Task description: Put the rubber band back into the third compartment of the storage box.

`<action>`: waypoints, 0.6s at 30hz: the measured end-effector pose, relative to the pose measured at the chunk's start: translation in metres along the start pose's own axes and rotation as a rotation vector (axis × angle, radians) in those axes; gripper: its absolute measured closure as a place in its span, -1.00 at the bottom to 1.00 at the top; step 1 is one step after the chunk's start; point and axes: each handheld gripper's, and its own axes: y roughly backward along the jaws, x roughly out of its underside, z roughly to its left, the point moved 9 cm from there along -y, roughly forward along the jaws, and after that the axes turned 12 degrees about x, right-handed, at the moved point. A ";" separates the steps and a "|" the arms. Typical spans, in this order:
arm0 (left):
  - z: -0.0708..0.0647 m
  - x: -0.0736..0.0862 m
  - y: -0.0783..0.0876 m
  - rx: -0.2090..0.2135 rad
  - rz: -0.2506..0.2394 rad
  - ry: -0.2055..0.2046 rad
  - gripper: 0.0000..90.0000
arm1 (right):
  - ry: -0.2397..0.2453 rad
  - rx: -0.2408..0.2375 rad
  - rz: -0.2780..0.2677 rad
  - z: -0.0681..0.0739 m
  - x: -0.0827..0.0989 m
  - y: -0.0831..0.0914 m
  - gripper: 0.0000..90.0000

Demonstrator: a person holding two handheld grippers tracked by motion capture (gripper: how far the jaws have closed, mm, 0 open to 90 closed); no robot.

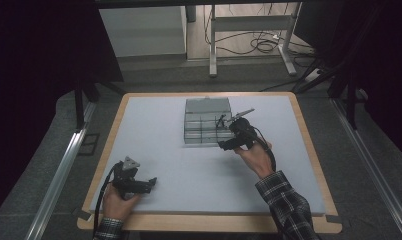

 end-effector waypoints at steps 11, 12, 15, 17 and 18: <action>0.000 0.000 0.000 0.000 0.000 0.001 -1.00 | 0.007 -0.020 -0.023 0.003 0.012 0.007 -0.66; 0.000 0.000 0.000 0.000 0.000 0.000 -1.00 | 0.008 -0.023 -0.026 0.003 0.013 0.008 -0.66; 0.000 0.000 0.000 0.000 0.000 0.000 -1.00 | 0.006 -0.030 -0.030 0.004 0.018 0.010 -0.67; 0.000 0.000 0.000 0.000 0.000 0.000 -1.00 | 0.005 -0.029 -0.029 0.005 0.019 0.011 -0.67; 0.000 0.000 0.000 0.000 0.000 0.000 -1.00 | 0.003 -0.034 -0.030 0.006 0.023 0.012 -0.68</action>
